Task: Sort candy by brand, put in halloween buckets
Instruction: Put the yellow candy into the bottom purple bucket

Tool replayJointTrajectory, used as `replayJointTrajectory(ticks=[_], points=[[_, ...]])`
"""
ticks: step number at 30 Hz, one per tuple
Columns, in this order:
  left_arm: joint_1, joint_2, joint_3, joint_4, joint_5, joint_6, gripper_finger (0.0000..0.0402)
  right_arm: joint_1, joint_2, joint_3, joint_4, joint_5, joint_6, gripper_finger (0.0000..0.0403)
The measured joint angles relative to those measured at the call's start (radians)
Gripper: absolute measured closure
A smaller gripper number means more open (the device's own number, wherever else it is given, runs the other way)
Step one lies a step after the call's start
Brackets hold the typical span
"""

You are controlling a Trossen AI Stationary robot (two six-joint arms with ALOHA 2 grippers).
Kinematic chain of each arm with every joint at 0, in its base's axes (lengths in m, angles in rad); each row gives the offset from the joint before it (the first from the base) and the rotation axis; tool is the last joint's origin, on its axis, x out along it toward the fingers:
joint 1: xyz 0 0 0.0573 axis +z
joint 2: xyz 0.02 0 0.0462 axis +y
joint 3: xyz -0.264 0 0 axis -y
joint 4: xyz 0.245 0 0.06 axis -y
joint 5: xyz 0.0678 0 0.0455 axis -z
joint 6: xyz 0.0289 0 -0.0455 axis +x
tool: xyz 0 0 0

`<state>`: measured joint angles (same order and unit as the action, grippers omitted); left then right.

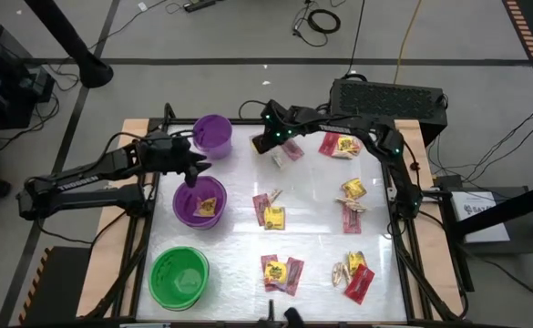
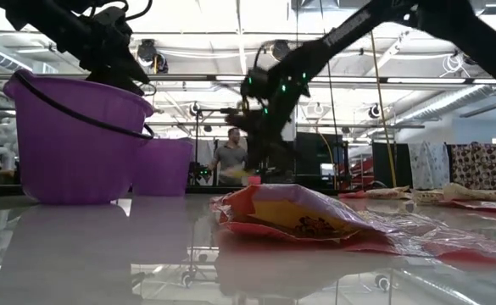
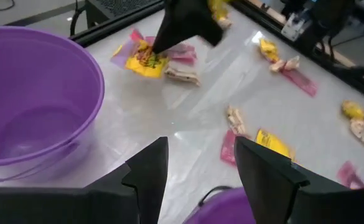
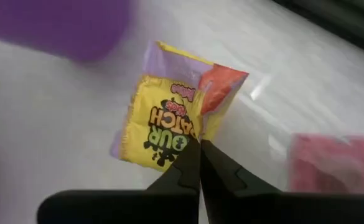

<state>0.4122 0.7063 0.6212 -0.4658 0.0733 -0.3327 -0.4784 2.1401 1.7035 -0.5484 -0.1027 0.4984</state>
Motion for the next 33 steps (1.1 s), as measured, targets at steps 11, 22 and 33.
replayJointTrajectory(ticks=[11,22,33], points=[[0.001,-0.093,0.001,-0.115,-0.158,0.132,0.0210,0.264,-0.088,0.001,0.292,-0.059,-0.168,0.0403],[0.002,-0.098,0.001,-0.096,-0.271,0.144,0.0210,0.476,-0.061,0.001,0.546,0.184,-0.348,0.0402],[-0.001,-0.098,0.000,-0.099,-0.176,0.166,0.0210,0.499,0.008,0.001,0.686,0.227,-0.320,0.0403]])
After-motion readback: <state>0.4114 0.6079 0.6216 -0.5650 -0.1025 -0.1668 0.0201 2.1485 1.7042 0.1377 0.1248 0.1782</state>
